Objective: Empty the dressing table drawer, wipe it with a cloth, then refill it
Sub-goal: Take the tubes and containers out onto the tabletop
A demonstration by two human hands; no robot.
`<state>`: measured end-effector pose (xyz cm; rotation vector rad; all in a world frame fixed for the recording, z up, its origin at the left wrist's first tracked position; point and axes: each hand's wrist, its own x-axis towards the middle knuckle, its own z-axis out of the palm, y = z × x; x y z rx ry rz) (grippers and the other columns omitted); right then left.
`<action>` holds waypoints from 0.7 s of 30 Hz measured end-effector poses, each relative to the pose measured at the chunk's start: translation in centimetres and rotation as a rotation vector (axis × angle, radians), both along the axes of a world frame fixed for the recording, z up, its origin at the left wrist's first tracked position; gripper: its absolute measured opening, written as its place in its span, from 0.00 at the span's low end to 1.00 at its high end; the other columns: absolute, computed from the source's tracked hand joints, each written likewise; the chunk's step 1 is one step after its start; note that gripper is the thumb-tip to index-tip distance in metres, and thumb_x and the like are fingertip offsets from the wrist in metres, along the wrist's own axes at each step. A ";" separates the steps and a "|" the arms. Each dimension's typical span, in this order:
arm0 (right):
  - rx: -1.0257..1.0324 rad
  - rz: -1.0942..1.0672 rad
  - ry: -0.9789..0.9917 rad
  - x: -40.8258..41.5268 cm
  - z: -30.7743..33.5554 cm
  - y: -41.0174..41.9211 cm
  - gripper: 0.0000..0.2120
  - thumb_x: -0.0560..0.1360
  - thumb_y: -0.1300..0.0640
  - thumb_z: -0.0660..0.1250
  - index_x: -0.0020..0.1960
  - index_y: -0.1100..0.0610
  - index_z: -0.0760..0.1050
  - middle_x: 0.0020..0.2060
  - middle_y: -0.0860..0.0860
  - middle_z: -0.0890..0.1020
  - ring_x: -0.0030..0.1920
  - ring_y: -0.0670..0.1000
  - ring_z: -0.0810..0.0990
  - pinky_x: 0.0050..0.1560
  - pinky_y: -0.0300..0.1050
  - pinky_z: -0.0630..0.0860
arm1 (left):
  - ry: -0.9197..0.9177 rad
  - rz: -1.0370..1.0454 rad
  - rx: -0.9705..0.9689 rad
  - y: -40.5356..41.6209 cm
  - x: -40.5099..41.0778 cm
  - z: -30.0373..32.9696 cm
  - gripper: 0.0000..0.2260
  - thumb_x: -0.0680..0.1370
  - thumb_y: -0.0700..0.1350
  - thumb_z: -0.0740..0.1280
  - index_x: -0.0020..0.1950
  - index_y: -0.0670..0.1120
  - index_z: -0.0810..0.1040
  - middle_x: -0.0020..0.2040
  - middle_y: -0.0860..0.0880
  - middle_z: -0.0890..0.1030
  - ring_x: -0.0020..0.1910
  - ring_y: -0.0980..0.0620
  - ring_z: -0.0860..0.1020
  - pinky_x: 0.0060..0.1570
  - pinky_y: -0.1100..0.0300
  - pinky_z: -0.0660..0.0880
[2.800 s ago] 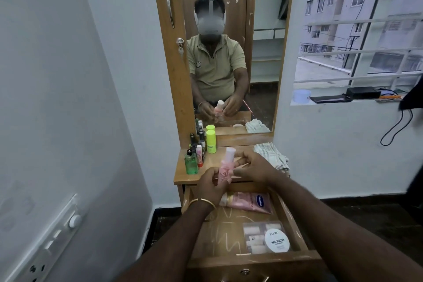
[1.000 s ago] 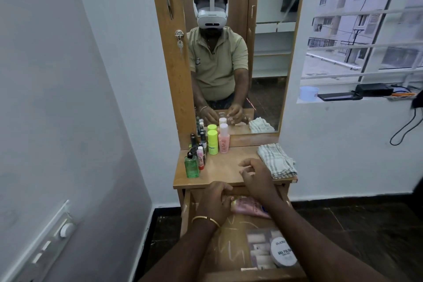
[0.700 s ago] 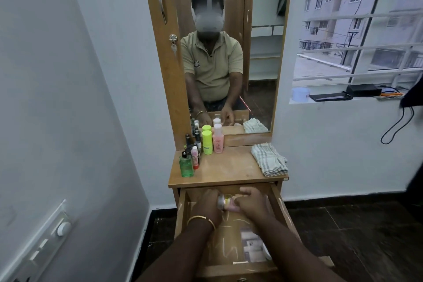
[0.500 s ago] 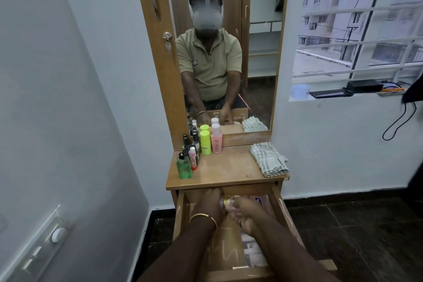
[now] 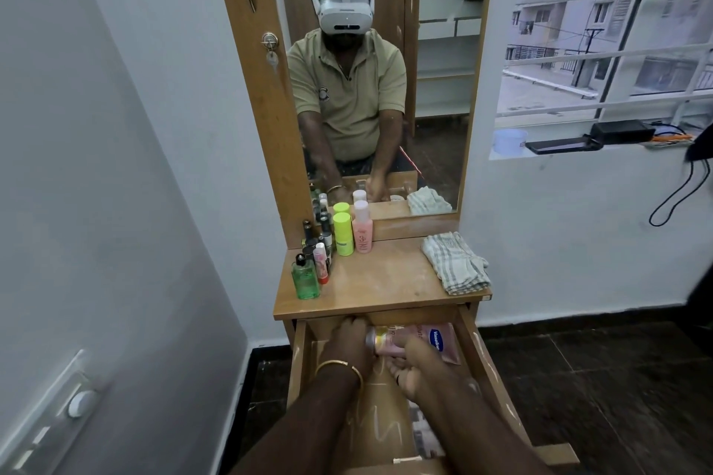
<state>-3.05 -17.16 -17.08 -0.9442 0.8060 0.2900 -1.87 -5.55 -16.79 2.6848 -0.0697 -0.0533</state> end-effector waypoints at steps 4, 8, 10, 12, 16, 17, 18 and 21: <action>0.069 -0.038 -0.009 -0.1 0.3 0.0 0.18 0.78 0.67 0.63 0.66 0.68 0.66 0.45 0.63 0.75 0.43 0.57 0.77 0.56 0.50 0.76 | 0.004 -0.020 -0.008 0.2 0.0 -0.4 0.14 0.75 0.45 0.67 0.61 0.46 0.77 0.61 0.44 0.78 0.62 0.44 0.75 0.60 0.57 0.70; 0.133 -0.080 -0.010 0.1 0.1 0.0 0.19 0.80 0.62 0.63 0.68 0.67 0.66 0.50 0.64 0.73 0.62 0.61 0.75 0.64 0.53 0.73 | 0.007 -0.043 -0.024 0.2 0.0 -0.5 0.16 0.75 0.47 0.67 0.62 0.48 0.77 0.62 0.45 0.77 0.62 0.46 0.75 0.62 0.58 0.69; 0.143 -0.077 -0.012 0.2 -0.1 0.0 0.18 0.80 0.61 0.63 0.68 0.66 0.67 0.46 0.63 0.75 0.61 0.62 0.75 0.60 0.53 0.75 | 0.009 -0.049 -0.022 0.3 0.0 -0.6 0.15 0.75 0.48 0.67 0.62 0.49 0.77 0.61 0.45 0.77 0.61 0.46 0.75 0.61 0.58 0.70; 0.143 -0.074 -0.006 0.3 -0.1 -0.1 0.17 0.80 0.60 0.63 0.66 0.67 0.67 0.43 0.63 0.75 0.58 0.62 0.77 0.59 0.54 0.75 | 0.008 -0.056 -0.021 0.4 0.0 -0.6 0.15 0.74 0.47 0.67 0.61 0.49 0.78 0.61 0.45 0.77 0.60 0.45 0.75 0.61 0.58 0.71; 0.122 -0.049 -0.003 -0.1 0.0 0.1 0.17 0.81 0.60 0.63 0.65 0.69 0.68 0.43 0.65 0.77 0.53 0.62 0.79 0.55 0.54 0.76 | 0.000 -0.060 -0.001 0.9 -0.2 -0.1 0.14 0.74 0.46 0.68 0.59 0.47 0.77 0.60 0.44 0.76 0.60 0.44 0.75 0.59 0.57 0.71; 0.122 -0.040 -0.008 -0.2 0.1 0.1 0.17 0.80 0.60 0.63 0.64 0.69 0.68 0.44 0.66 0.77 0.49 0.61 0.79 0.55 0.54 0.76 | 0.001 -0.058 0.006 1.1 -0.3 0.1 0.15 0.73 0.46 0.69 0.59 0.47 0.77 0.60 0.44 0.75 0.60 0.43 0.75 0.58 0.56 0.72; 0.124 -0.030 -0.010 -0.3 0.2 0.2 0.17 0.80 0.60 0.64 0.64 0.70 0.68 0.44 0.66 0.77 0.45 0.61 0.79 0.56 0.54 0.76 | 0.002 -0.059 0.012 1.2 -0.4 0.2 0.15 0.73 0.46 0.69 0.59 0.47 0.76 0.60 0.44 0.75 0.59 0.43 0.75 0.57 0.56 0.72; 0.140 0.002 -0.011 -1.1 0.7 0.1 0.19 0.79 0.59 0.66 0.63 0.71 0.69 0.44 0.66 0.77 0.42 0.61 0.79 0.57 0.55 0.78 | 0.008 -0.083 0.027 1.8 -1.3 1.0 0.17 0.71 0.46 0.72 0.58 0.47 0.76 0.60 0.44 0.74 0.58 0.44 0.75 0.56 0.55 0.73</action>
